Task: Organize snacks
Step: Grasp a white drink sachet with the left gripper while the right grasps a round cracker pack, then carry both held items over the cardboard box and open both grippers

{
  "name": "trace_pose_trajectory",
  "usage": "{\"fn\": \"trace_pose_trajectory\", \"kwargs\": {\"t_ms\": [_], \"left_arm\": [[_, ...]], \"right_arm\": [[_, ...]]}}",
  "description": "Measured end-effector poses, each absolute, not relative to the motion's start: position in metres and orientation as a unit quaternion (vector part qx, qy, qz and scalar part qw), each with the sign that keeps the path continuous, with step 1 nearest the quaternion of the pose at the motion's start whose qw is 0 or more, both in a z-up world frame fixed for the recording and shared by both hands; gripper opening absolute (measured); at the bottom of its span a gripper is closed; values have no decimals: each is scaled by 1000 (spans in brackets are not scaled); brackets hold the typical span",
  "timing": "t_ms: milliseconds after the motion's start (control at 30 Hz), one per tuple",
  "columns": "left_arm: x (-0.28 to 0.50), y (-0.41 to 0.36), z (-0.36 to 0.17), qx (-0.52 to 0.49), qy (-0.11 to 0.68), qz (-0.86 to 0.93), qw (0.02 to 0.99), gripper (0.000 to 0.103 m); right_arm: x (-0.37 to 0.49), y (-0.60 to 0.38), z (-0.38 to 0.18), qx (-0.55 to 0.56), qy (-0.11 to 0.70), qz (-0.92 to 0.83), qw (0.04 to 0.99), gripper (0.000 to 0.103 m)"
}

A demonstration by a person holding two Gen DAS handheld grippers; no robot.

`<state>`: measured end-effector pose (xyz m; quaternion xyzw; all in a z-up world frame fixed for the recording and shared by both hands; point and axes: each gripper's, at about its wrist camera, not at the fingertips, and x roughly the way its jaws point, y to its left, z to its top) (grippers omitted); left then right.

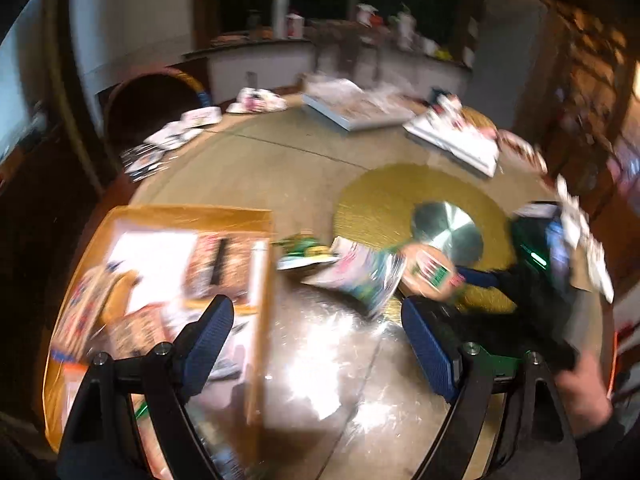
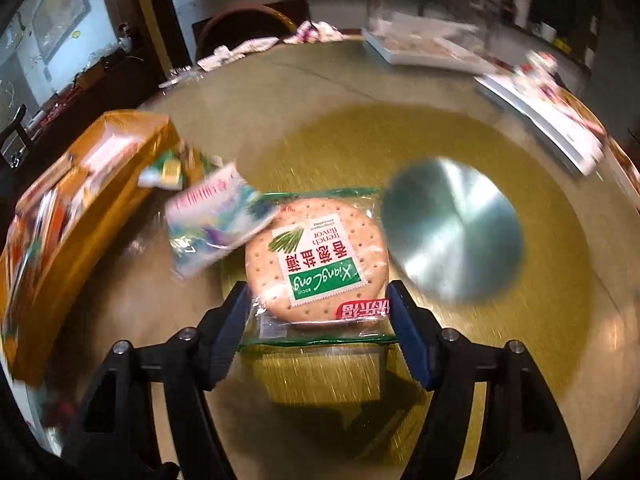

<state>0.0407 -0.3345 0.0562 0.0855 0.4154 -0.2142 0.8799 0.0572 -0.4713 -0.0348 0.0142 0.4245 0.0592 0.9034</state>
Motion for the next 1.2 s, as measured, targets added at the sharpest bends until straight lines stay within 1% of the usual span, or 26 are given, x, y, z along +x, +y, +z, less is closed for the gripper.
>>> {"fn": "trace_pose_trajectory", "kwargs": {"t_ms": [67, 133, 267, 400, 500, 600, 633, 667, 700, 733, 767, 800, 833, 967, 1100, 1200], "left_arm": [[49, -356, 48, 103, 424, -225, 871, 86], [66, -381, 31, 123, 457, -223, 852, 85], [93, -402, 7, 111, 505, -179, 837, 85], [99, -415, -3, 126, 511, -123, 842, 85], [106, -421, -16, 131, 531, -88, 833, 85], [108, -421, -26, 139, 536, -73, 830, 81], [106, -415, -27, 116, 532, -84, 834, 74], [105, -411, -26, 103, 533, -90, 835, 65], [103, -404, -26, 86, 536, -97, 834, 62], [99, -399, -25, 78, 536, -100, 835, 48], [94, -395, -24, 75, 531, -103, 837, 38], [92, -394, -24, 74, 529, -110, 839, 34], [85, -388, -24, 66, 528, -124, 838, 23], [48, -362, -19, 42, 529, -159, 833, 12], [8, -339, -18, 9, 549, -207, 810, 9], [-22, -329, -20, 11, 556, -242, 795, 9]], "right_arm": [[27, -485, -38, 30, 433, 47, 900, 69], [-1, -495, -41, 37, 435, 37, 899, 69], [-50, -513, -46, 74, 429, 22, 900, 70], [-69, -511, -50, 87, 415, 8, 906, 70], [-73, -510, -52, 90, 408, 1, 909, 70], [-77, -515, -52, 111, 402, 0, 909, 70], [-78, -517, -52, 117, 400, -2, 909, 70], [-80, -519, -53, 120, 398, -1, 910, 70], [-81, -519, -53, 120, 397, -1, 910, 70], [-82, -518, -53, 118, 397, -2, 910, 70], [-84, -517, -53, 114, 397, -3, 911, 70], [-85, -515, -53, 111, 398, -3, 911, 70], [-87, -514, -53, 107, 398, -5, 911, 70], [-93, -508, -55, 98, 397, -8, 913, 70], [-101, -502, -55, 89, 400, -11, 912, 70], [-110, -498, -56, 87, 401, -7, 912, 71]]}}
